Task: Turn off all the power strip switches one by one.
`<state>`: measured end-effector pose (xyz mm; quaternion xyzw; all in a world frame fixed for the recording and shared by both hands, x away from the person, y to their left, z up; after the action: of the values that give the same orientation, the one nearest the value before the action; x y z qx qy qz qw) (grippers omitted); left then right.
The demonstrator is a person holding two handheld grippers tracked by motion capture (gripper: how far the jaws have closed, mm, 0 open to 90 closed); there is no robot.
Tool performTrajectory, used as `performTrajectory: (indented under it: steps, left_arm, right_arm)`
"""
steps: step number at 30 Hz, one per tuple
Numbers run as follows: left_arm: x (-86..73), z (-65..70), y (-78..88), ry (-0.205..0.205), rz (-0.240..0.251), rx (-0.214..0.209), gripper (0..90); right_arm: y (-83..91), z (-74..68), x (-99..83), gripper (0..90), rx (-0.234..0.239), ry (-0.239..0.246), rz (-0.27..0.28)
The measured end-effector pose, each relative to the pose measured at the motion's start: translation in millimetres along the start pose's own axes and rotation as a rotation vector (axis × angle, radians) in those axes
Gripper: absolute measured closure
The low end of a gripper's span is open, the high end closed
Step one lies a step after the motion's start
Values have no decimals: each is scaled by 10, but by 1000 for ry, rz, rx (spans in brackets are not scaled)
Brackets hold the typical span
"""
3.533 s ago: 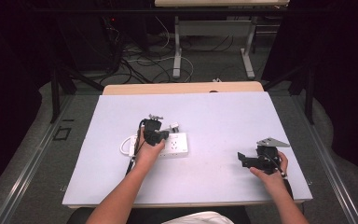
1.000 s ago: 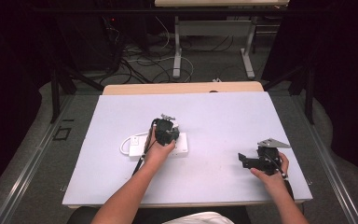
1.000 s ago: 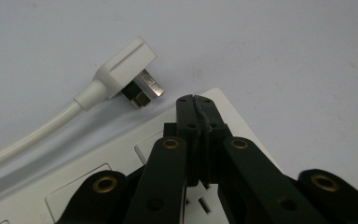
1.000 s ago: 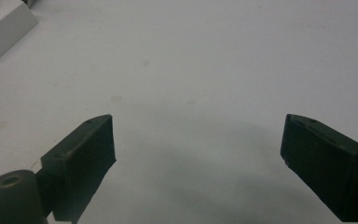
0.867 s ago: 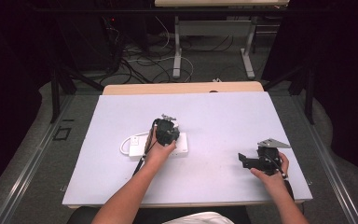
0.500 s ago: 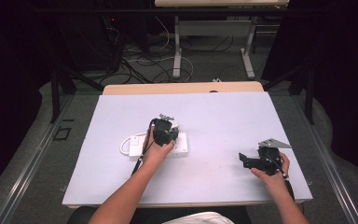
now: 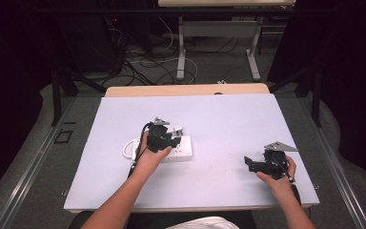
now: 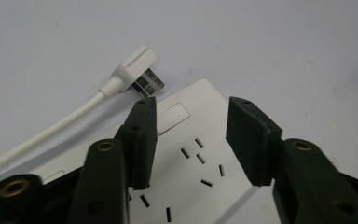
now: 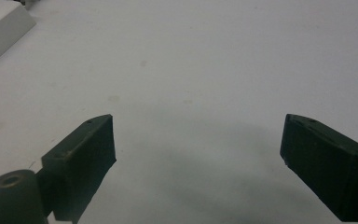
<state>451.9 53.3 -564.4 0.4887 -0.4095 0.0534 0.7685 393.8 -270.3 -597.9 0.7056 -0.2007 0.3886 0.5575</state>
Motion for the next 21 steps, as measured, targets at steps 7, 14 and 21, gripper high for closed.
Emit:
performTrajectory:
  steps: [7,14,21]
  left_arm:
    - [-71,-126,102,-56,38,47,269]
    - [-228,-265,303,-90,65,42,246]
    - [-464,-497,562,-61,56,89,243]
  right_arm:
    - [0,-3,-2,97,-2,1,-1]
    - [7,3,3,97,-2,2,4]
    - [10,-1,6,98,-1,-6,6]
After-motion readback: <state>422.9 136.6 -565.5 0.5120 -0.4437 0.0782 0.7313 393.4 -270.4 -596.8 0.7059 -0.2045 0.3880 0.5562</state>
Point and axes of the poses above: each handheld gripper's, and its own axes: y roughly backward along the jaws, x roughly out of its top, z roughly to its right, the point moved 8 cm from there along -y, roughly forward along the jaws, and after that the axes turned 3 degrees about -z, right-handed, at the moved point
